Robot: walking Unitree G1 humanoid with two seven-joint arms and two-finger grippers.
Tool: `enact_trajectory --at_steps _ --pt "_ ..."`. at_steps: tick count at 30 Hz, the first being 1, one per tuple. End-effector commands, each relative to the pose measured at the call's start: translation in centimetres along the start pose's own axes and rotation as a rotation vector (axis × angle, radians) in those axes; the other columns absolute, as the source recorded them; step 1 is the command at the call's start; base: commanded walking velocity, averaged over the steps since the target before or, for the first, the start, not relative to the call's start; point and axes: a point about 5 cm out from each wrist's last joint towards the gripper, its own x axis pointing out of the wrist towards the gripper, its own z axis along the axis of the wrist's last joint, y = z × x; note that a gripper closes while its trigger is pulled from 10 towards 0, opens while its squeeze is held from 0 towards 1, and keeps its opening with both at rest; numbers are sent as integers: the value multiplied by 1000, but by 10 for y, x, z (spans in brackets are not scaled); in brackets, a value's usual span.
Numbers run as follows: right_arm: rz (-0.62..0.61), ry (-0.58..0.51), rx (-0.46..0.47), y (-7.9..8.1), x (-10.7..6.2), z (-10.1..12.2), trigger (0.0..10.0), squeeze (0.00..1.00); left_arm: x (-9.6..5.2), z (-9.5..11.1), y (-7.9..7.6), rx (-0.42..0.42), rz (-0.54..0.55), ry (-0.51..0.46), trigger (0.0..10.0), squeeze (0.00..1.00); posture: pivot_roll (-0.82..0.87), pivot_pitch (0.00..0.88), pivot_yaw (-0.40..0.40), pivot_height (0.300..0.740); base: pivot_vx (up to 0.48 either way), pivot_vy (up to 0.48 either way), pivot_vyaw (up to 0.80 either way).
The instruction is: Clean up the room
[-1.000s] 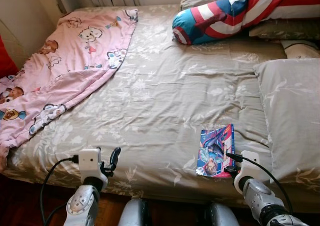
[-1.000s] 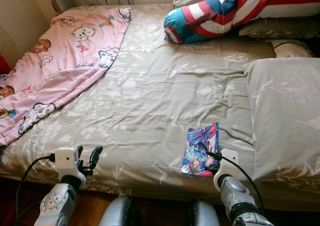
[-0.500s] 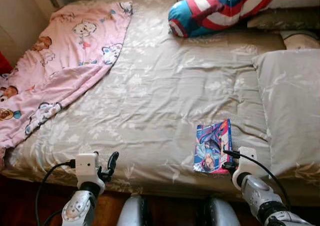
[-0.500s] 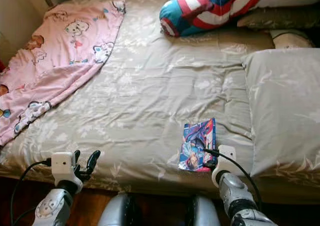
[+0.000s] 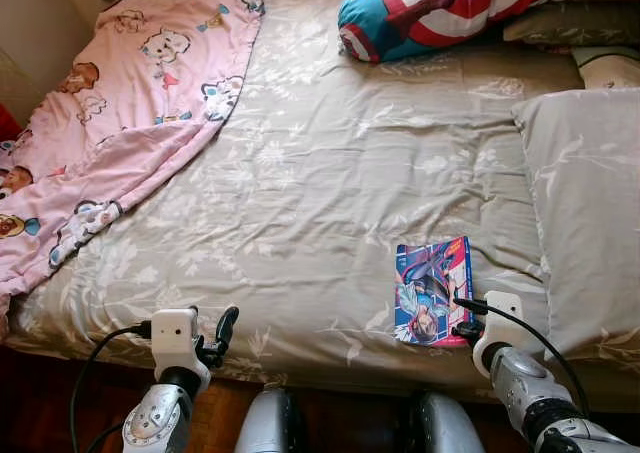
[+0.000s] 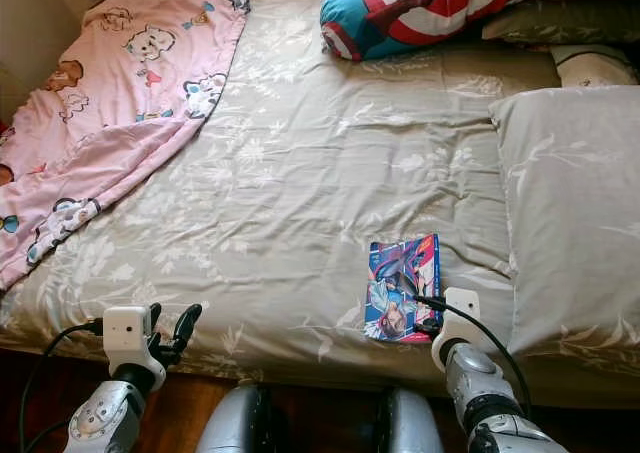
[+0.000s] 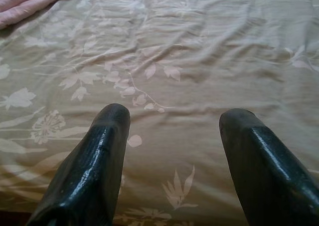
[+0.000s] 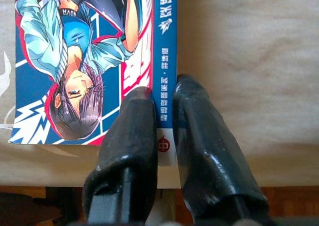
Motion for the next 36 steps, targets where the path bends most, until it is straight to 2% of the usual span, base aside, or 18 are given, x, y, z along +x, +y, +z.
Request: enact_trajectory --at_steps 1,3,4,5,6,7,25,26,27,28,33,34,35,36 --pt "-2 12 -20 2 0 -4 10000 796 -6 -6 6 7 17 35 10000 0 150 312 140 648 0 0 0" --pt "-5 6 -29 2 0 -3 10000 824 -6 -6 6 8 17 37 10000 0 150 312 140 648 0 0 0" --pt "-8 1 -39 2 0 -2 10000 753 -6 -6 6 8 17 38 10000 0 145 314 141 648 0 0 0" --pt "-12 -8 -48 3 1 0 10000 506 -7 -7 6 8 16 41 10000 0 145 314 141 648 0 0 0" --pt "-12 -8 -48 3 1 0 10000 506 -7 -7 6 8 16 41 10000 0 145 314 141 648 0 0 0" --pt "-15 -15 -58 2 1 1 10000 0 -7 -7 5 7 14 43 10000 0 142 315 142 648 0 0 0" --pt "-135 -66 -70 -14 -2 10 10000 0 -6 -7 2 1 7 45 10000 0 139 318 145 648 0 0 0" --pt "-136 -67 -71 -15 -2 10 10000 165 -6 -7 2 1 5 46 10000 0 138 317 145 648 0 0 0" --pt "-135 -67 -70 -14 -2 10 10000 616 -5 -7 1 0 5 47 10000 0 136 316 146 648 0 0 0" --pt "-131 -66 -68 -14 -2 10 10000 1000 -5 -7 1 0 4 47 10000 0 136 316 146 648 0 0 0" --pt "-96 -27 -81 -7 -1 0 10000 1000 -5 -7 2 5 2 50 10000 0 138 314 147 648 0 0 0" --pt "-79 -8 -85 -4 -1 -4 10000 298 -5 -7 2 6 3 51 10000 0 139 314 147 648 0 0 0" --pt "-68 3 -96 -2 -1 -6 10000 298 -5 -7 2 6 4 50 10000 0 139 314 147 648 0 0 0" --pt "-76 -5 -96 -2 -1 -6 10000 0 -5 -7 2 6 4 50 10000 0 140 313 147 648 0 0 0"
